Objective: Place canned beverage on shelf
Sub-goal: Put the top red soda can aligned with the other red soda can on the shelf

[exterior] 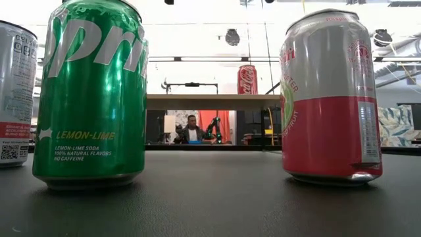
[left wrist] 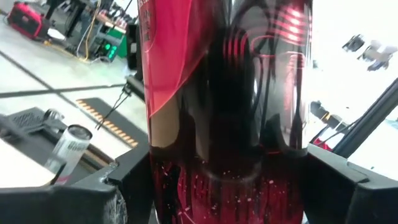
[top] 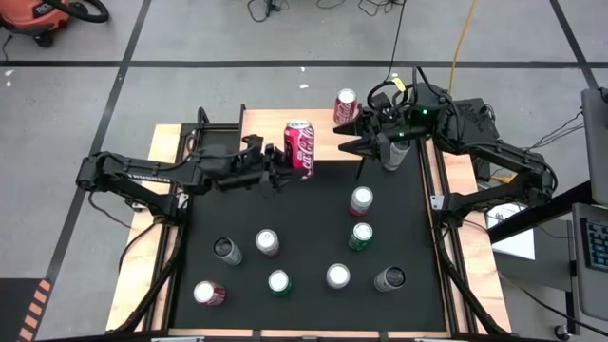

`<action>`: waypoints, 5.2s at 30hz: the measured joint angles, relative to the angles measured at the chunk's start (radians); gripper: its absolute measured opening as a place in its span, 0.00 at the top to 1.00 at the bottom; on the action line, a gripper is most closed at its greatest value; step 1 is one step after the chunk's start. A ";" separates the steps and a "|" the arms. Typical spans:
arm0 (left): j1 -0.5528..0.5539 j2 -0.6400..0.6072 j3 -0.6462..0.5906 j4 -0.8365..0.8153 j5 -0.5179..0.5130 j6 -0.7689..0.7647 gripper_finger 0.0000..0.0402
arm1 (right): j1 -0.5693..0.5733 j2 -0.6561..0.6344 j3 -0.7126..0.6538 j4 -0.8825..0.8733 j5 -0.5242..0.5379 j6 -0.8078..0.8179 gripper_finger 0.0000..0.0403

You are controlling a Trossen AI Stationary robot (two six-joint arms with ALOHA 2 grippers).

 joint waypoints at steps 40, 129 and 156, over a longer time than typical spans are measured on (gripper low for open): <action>0.017 0.007 0.000 0.064 0.295 -0.001 0.26 | 0.078 0.033 0.000 0.279 0.108 0.189 0.06; 0.075 0.006 0.002 -0.025 0.183 0.038 0.04 | 0.169 0.178 -0.001 0.470 0.207 0.027 0.33; 0.089 0.006 0.002 -0.041 0.185 -0.054 0.04 | 0.114 0.177 -0.001 0.474 0.205 0.030 0.33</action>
